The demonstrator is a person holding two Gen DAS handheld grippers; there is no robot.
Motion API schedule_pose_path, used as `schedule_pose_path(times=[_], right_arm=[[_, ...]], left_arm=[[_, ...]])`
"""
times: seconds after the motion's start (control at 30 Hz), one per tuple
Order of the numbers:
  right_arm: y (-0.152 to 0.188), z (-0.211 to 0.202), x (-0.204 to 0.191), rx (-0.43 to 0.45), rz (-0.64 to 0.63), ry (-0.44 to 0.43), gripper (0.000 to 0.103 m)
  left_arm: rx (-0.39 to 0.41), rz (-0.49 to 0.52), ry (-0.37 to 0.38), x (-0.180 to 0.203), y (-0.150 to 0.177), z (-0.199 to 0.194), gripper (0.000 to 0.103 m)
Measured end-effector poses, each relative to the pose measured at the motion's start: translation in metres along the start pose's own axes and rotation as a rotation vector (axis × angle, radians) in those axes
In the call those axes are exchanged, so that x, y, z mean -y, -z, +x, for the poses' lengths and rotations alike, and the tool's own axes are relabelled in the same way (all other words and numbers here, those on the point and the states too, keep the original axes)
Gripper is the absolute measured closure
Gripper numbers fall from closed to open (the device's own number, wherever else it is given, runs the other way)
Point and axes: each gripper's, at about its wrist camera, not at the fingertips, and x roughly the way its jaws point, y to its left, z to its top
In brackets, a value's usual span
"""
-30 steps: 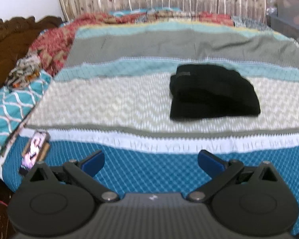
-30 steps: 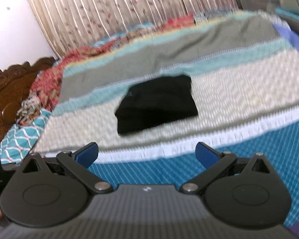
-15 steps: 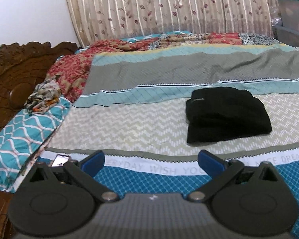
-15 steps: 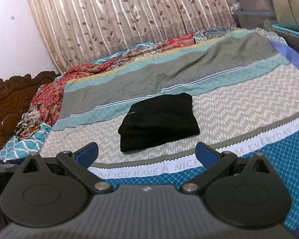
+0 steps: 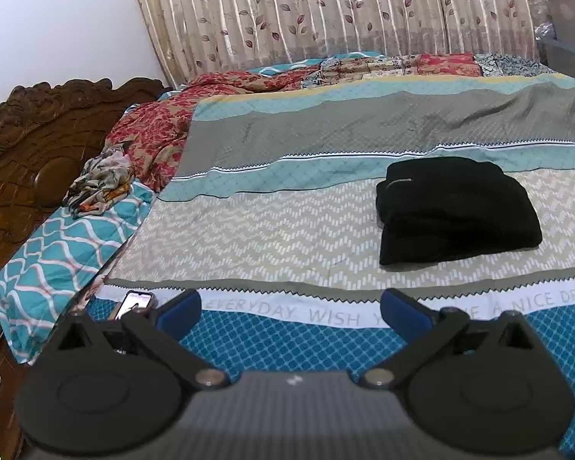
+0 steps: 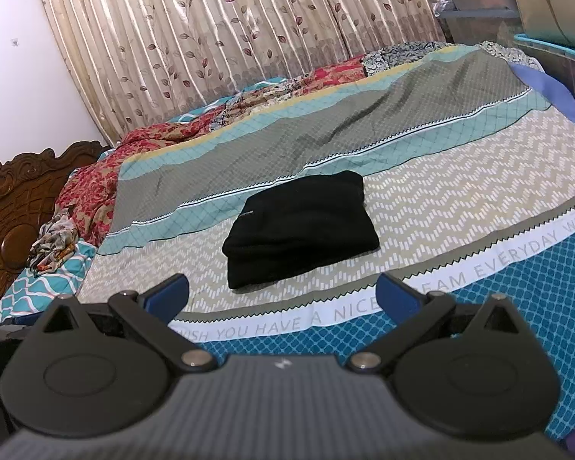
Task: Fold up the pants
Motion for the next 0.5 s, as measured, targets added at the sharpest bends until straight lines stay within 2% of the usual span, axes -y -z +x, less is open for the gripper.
schedule_pose_path(times=[0.5], right_arm=[[0.006, 0.003, 0.002, -0.038, 0.003, 0.007, 0.000]], left_arm=[[-0.076, 0.038, -0.005, 0.000, 0.019, 0.015, 0.000]])
